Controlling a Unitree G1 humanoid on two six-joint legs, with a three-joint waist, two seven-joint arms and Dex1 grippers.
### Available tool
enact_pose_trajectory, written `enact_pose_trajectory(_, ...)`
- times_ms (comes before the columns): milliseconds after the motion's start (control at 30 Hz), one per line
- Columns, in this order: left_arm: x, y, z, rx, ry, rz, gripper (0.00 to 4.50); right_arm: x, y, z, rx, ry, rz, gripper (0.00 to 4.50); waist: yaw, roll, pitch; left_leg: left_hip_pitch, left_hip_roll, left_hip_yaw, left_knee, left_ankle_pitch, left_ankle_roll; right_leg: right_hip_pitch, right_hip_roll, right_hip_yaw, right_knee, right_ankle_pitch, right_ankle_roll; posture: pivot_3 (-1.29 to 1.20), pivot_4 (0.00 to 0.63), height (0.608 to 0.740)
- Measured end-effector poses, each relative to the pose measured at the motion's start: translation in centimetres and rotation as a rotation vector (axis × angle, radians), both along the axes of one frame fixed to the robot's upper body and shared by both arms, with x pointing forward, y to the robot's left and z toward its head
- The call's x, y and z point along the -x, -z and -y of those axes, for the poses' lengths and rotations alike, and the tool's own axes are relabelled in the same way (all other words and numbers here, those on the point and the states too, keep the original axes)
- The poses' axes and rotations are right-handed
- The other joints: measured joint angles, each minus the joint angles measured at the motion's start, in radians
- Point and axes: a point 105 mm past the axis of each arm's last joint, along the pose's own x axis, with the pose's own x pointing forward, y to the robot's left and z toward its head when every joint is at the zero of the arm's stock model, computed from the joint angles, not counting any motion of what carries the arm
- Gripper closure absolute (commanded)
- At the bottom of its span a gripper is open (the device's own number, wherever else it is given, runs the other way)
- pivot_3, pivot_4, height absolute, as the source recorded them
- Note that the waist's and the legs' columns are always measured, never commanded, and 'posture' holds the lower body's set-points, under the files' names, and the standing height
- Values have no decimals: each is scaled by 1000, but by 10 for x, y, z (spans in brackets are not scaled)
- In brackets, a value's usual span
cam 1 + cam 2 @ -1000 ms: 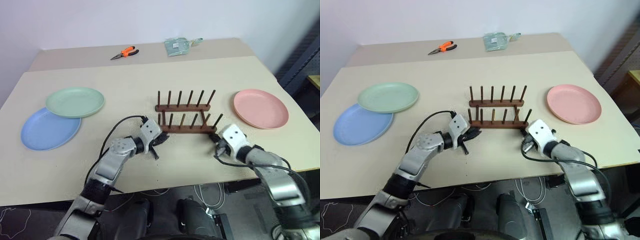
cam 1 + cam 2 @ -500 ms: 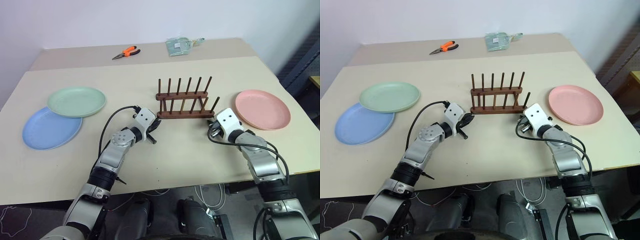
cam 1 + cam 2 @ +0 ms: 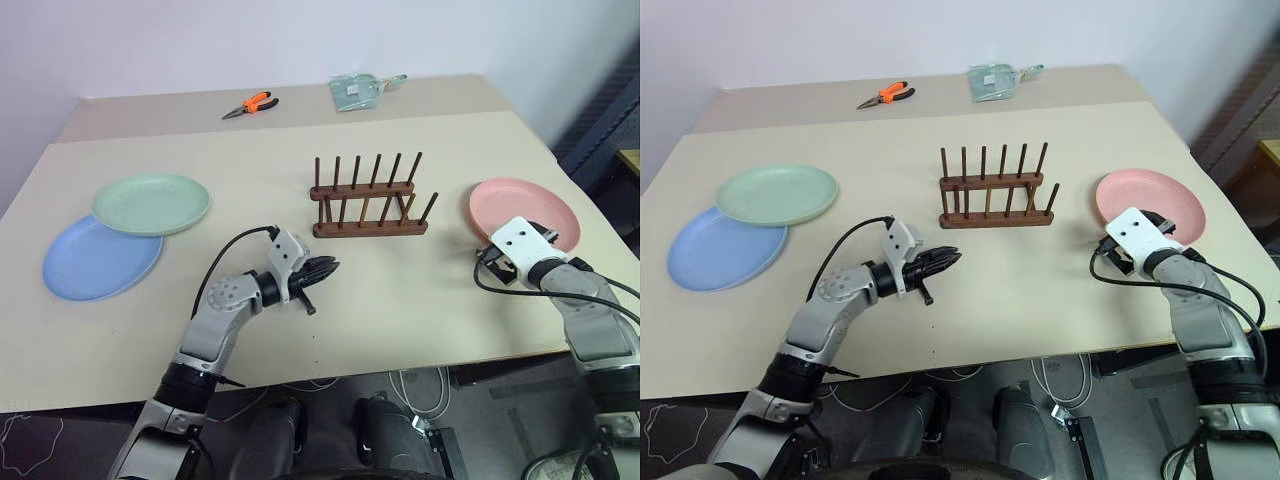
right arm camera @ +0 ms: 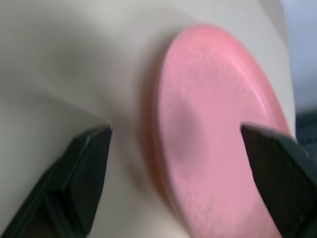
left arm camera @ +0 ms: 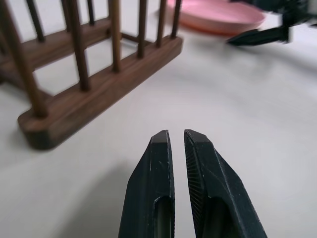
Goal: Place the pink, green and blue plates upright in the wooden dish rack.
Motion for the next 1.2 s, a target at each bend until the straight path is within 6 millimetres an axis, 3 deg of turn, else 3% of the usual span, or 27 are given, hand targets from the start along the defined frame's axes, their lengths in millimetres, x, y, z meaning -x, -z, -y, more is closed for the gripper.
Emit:
enact_pose_trajectory(33, 1, 0, 1, 1, 5, 0, 4083, -2, 1, 3, 4, 14, -4, 1142, 0, 0, 0, 0, 0, 0, 0, 0, 0, 0, 0, 0, 0, 0, 0, 0, 150, 740)
enact_pose_trajectory(233, 4, -3, 3, 2, 10, -2, 4083, -9, 12, 11, 16, 55, -34, 4218, 1, 0, 0, 0, 0, 0, 0, 0, 0, 0, 0, 0, 0, 0, 0, 0, 150, 740)
enact_pose_trajectory(267, 5, -4, 3, 4, 12, 2, 4083, -9, 12, 11, 22, 56, -29, 4464, 1, 0, 0, 0, 0, 0, 0, 0, 0, 0, 0, 0, 0, 0, 0, 0, 150, 740)
enact_pose_trajectory(433, 10, 0, 0, -1, 10, -12, 4083, -11, 5, 4, 32, 20, 6, 4464, -2, 1, 0, 0, 0, 0, 0, 0, 0, 0, 0, 0, 0, 0, 0, 0, 150, 740)
enact_pose_trajectory(533, 10, 2, -6, -3, -2, -24, 4083, -14, -24, -22, 2, -93, 102, 4464, -6, 3, 2, 0, 0, 0, 0, 0, 0, -1, 0, 0, 1, 0, 0, 0, 150, 740)
enact_pose_trajectory(667, 8, 0, -16, -5, -33, -15, 4083, -11, -108, -73, -398, -288, 352, 4464, -6, 3, 2, 0, 1, 0, 0, 0, 0, -1, 1, 1, 1, 0, 0, 0, 150, 740)
enact_pose_trajectory(767, 7, -4, -19, 17, -51, -12, 4083, 15, -165, -112, -736, -533, 424, 4464, 5, 2, 2, -1, 0, -4, 0, 0, 1, 0, 0, -1, -1, 0, 0, 0, 150, 740)
enact_pose_trajectory(800, 6, -5, -21, 20, -60, -11, 4083, 21, -172, -120, -790, -589, 415, 4464, 6, 2, 2, -1, 0, -4, 0, 0, 1, 1, 0, -1, -2, 0, 0, 0, 150, 740)
enact_pose_trajectory(967, 4, -6, -25, 28, -78, -12, 4083, 36, -171, -138, -1094, -715, 256, 4464, 2, 2, 2, -2, 0, -4, 0, -1, 2, 2, -1, -1, -6, 0, -1, 0, 150, 740)
enact_pose_trajectory(1200, 5, -10, -23, 38, -73, -9, 4083, 34, -164, -141, -1219, -719, 168, 4464, 0, 2, 2, -2, 0, -4, -2, -1, 2, 1, -1, -1, -5, 0, 0, 0, 150, 740)
